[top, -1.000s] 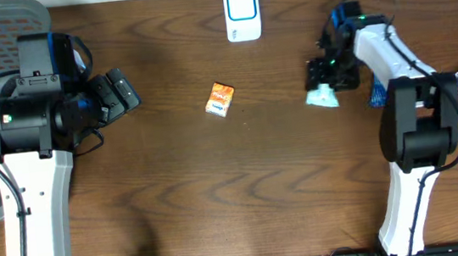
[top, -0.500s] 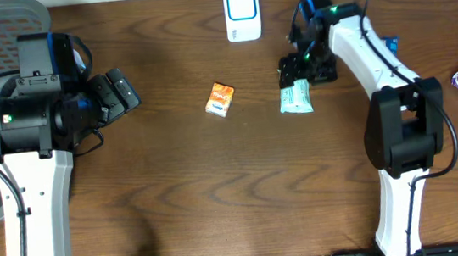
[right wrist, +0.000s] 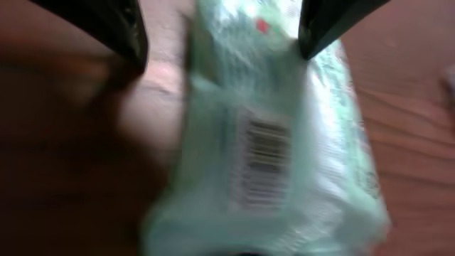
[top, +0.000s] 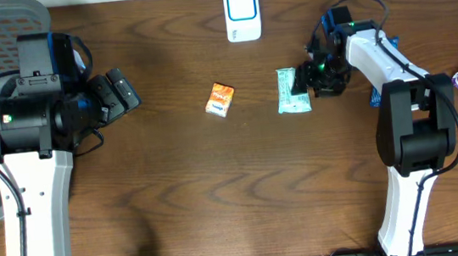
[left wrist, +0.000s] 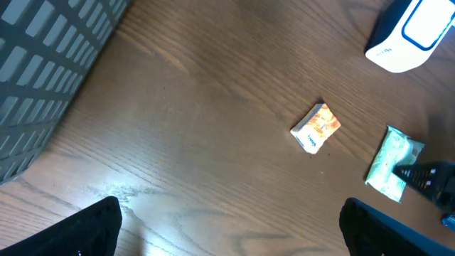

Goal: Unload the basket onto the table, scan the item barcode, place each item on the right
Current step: 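Grasp the mint-green pack with the right gripper, then lift the mint-green pack toward the scanner with the right gripper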

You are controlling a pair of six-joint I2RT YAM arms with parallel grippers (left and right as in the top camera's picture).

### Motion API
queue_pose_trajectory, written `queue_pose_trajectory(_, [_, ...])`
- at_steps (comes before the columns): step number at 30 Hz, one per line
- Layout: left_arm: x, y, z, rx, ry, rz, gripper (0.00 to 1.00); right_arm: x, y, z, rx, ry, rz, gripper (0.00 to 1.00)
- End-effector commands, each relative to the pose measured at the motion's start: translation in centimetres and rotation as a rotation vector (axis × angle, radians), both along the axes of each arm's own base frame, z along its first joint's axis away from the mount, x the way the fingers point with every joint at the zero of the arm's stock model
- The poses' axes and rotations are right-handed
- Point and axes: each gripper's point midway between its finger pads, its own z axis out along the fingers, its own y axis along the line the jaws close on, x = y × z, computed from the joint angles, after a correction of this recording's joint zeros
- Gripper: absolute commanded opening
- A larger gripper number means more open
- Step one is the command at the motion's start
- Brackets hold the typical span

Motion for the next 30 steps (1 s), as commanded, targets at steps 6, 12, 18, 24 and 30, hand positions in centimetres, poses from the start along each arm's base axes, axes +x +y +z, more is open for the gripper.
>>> queue_pose_trajectory(6, [-0.1,0.2,0.0,0.007,0.001,0.005,0.98,-1.7,0.9,-2.6,0.058,0.049,-0.024,0.07])
queue_pose_trajectory(12, [-0.1,0.2,0.0,0.007,0.001,0.005,0.98,0.8,-0.8,0.5,-0.057,-0.01,-0.035,0.01])
queue_pose_trajectory(18, [-0.1,0.2,0.0,0.007,0.002,0.005,0.98,3.7,-7.8,6.5,-0.763,-0.166,-0.099,0.01])
queue_pose_trajectory(24, [-0.1,0.2,0.0,0.007,0.002,0.005,0.98,4.6,-8.0,9.3,-1.218,-0.377,-0.108,0.01])
queue_pose_trajectory(30, [-0.1,0.2,0.0,0.007,0.002,0.005,0.98,3.0,-3.1,5.0,-1.22,-0.458,-0.008,0.09])
